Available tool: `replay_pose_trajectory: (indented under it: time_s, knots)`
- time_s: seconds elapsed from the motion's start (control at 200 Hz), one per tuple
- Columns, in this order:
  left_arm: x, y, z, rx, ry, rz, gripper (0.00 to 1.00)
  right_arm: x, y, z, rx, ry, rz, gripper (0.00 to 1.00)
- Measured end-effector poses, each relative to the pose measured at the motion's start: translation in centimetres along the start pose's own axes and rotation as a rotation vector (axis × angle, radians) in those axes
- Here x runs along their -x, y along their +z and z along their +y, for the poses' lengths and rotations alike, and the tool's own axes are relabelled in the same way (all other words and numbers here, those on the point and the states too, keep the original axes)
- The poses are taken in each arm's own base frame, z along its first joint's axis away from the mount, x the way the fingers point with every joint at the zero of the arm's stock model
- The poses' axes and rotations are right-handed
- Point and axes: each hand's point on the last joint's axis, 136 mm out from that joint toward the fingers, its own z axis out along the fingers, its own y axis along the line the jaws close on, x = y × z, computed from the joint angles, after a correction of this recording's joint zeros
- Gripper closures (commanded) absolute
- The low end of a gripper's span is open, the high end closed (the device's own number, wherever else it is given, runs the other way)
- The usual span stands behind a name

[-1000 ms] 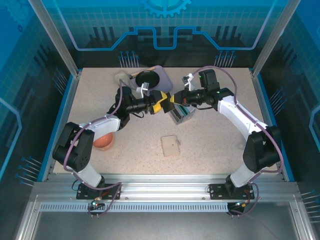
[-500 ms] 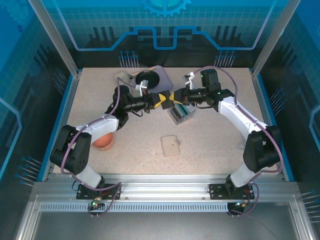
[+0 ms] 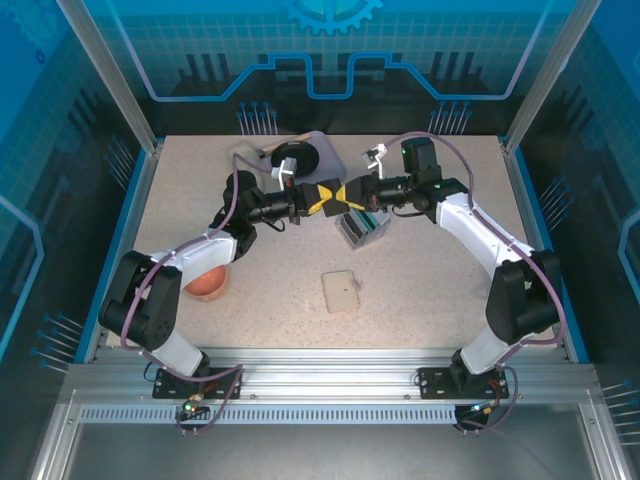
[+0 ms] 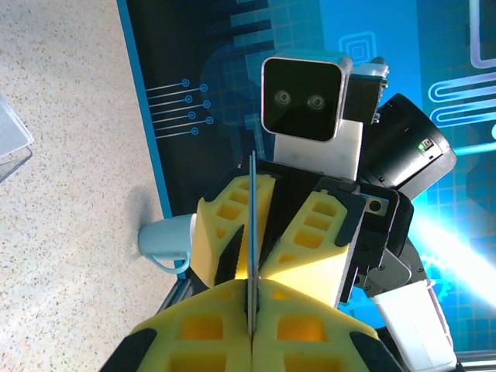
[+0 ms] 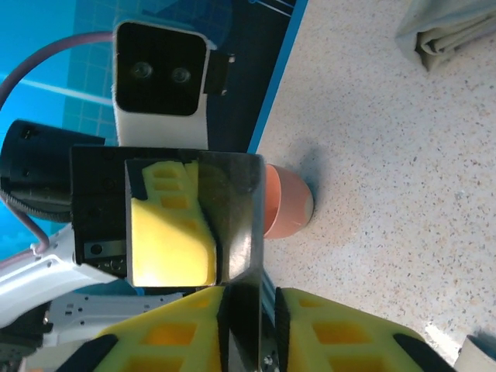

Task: Put the credit cards into the card holder
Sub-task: Place the credit card in the storage box.

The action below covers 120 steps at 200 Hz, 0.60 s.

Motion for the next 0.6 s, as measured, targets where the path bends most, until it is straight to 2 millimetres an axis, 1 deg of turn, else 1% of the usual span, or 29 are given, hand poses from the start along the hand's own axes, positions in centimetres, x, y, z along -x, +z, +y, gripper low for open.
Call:
replay_pose_trajectory:
  time_s: [0.095, 0.205, 0.39, 0.47, 0.54, 0.6]
  knots:
    - [0.0, 0.0, 0.0, -0.002, -0.015, 0.001, 0.85, 0.0, 0.0, 0.0, -0.001, -0.001, -0.001, 0.84]
    - [0.0, 0.0, -0.2, -0.009, -0.023, 0.000, 0.85, 0.2, -0.2, -0.2, -0.006, 0.004, -0.006, 0.85]
    - [0.1, 0.0, -0.3, -0.014, -0.023, -0.001, 0.85, 0.7, -0.8, -0.8, -0.022, 0.015, -0.026, 0.80]
    - [0.1, 0.0, -0.4, -0.017, -0.019, -0.001, 0.85, 0.8, -0.9, -1.0, -0.029, 0.020, -0.031, 0.81]
    - [0.1, 0.0, -0.4, -0.018, -0.018, -0.001, 0.86, 0.8, -0.9, -1.0, -0.029, 0.019, -0.032, 0.84]
    - [0.1, 0.0, -0.4, -0.018, -0.018, -0.001, 0.86, 0.8, -1.0, -1.1, -0.029, 0.023, -0.034, 0.85]
